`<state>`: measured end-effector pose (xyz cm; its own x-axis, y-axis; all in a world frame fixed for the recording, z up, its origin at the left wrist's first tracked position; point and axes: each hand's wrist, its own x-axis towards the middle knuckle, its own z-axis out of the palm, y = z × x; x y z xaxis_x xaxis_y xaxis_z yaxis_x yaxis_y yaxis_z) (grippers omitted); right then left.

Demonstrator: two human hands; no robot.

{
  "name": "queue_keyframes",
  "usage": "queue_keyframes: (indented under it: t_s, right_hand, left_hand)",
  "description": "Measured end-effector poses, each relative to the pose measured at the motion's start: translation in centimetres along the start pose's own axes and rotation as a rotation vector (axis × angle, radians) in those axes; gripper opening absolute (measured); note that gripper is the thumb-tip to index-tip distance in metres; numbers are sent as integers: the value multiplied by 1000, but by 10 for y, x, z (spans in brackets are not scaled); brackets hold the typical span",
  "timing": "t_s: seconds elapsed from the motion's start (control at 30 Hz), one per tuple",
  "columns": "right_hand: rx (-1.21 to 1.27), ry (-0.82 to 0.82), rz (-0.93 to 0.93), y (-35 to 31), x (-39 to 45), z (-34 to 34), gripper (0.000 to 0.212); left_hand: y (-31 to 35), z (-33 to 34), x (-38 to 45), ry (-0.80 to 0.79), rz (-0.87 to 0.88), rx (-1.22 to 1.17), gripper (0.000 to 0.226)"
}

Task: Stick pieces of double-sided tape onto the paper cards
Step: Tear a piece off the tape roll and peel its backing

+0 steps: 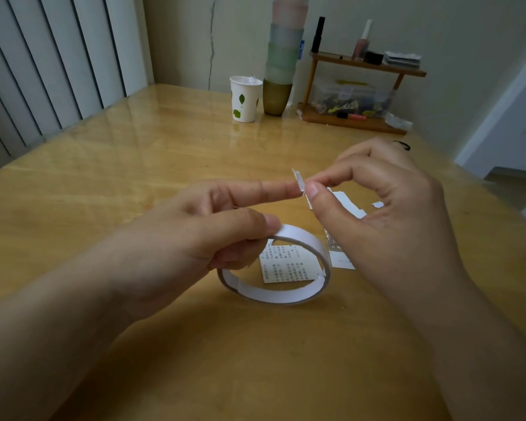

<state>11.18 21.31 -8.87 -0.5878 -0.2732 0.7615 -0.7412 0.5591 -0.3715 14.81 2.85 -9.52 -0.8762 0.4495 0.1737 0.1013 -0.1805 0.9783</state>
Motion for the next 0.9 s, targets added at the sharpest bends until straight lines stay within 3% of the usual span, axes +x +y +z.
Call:
queue_keyframes:
  t_s: [0.23,0.53,0.9]
  right_hand:
    - [70,-28,94,-1,1,0,9]
    - [-59,17,-40,-1,1,-3,4]
    - [-75,21,-61,-3,2,-1,11]
  left_hand:
    - [0,-1,0,12,1,-3,47]
    - [1,0,0,24,11,-8,46]
    - [-1,2,-1,-14,17,-43,49]
